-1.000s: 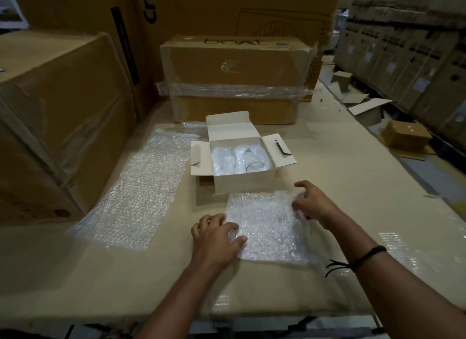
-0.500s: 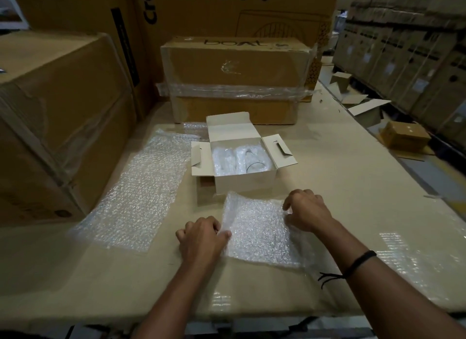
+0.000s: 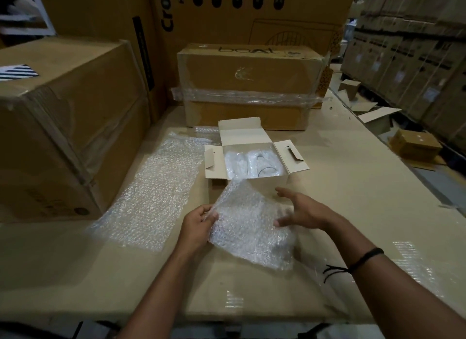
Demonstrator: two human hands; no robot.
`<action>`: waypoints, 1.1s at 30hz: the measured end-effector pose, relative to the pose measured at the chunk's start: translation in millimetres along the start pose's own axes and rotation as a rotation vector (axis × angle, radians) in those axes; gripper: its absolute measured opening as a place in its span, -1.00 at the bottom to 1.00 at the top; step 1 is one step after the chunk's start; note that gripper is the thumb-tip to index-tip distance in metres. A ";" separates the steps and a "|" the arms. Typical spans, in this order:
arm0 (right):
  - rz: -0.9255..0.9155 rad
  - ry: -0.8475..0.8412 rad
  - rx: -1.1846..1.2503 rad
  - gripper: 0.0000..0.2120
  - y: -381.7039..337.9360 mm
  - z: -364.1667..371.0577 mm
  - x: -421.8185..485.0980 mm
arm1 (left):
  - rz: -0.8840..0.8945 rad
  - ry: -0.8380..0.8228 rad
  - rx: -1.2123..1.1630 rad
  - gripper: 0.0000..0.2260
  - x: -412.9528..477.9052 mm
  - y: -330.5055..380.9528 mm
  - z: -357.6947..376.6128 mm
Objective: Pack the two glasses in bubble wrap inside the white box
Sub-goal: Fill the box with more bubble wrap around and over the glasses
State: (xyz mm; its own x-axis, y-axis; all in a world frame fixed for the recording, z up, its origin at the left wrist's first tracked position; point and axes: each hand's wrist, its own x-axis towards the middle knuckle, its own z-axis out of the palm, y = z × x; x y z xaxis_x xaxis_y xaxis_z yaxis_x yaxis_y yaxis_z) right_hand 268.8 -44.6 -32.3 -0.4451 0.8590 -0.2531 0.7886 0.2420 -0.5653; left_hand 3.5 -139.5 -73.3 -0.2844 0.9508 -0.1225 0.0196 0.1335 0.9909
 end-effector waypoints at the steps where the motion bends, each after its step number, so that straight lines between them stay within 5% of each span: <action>1: -0.003 -0.015 -0.014 -0.01 -6.9 -0.3 4.2 | -0.010 -0.030 -0.026 -0.88 0.1 0.8 -1.7; 4: 0.038 -0.107 -0.108 -0.12 -21.3 1.8 17.2 | -0.004 -0.086 -0.053 -0.87 2.3 3.1 -10.3; 7: 0.086 -0.173 -0.087 -0.77 -22.5 6.0 26.0 | -0.005 -0.118 -0.055 -0.86 5.1 6.7 -22.4; 10: 0.076 -0.170 0.011 -0.85 -21.5 12.1 28.8 | -0.041 -0.091 -0.056 -0.85 9.8 8.6 -36.5; 16: -0.001 -0.080 0.448 -0.83 -27.0 19.1 24.3 | -0.014 -0.171 0.055 -0.76 24.6 12.7 -55.9; 20: 0.107 0.000 0.638 -0.85 -33.9 27.1 17.7 | 0.121 0.019 0.396 -0.87 40.7 22.2 -53.1; 25: 0.173 0.023 0.835 -0.29 -24.0 43.8 -1.7 | 0.157 0.074 0.342 -0.67 43.4 23.0 -39.4; 27: 0.184 0.096 0.819 -0.22 -24.9 51.3 -7.0 | 0.138 0.082 0.279 -0.61 43.7 23.6 -33.5; 33: 0.168 0.435 1.264 -0.51 -27.4 29.8 5.5 | 0.168 0.144 0.185 -0.64 58.0 38.6 -23.7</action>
State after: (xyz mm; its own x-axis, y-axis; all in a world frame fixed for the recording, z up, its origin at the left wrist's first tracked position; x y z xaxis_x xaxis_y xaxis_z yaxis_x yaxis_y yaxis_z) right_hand 232.1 -59.9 -41.6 -0.0271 0.9663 -0.2559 -0.2134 -0.2557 -0.9429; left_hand -34.9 -85.7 -40.8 -0.3952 0.9163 0.0653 0.2492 0.0384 0.9677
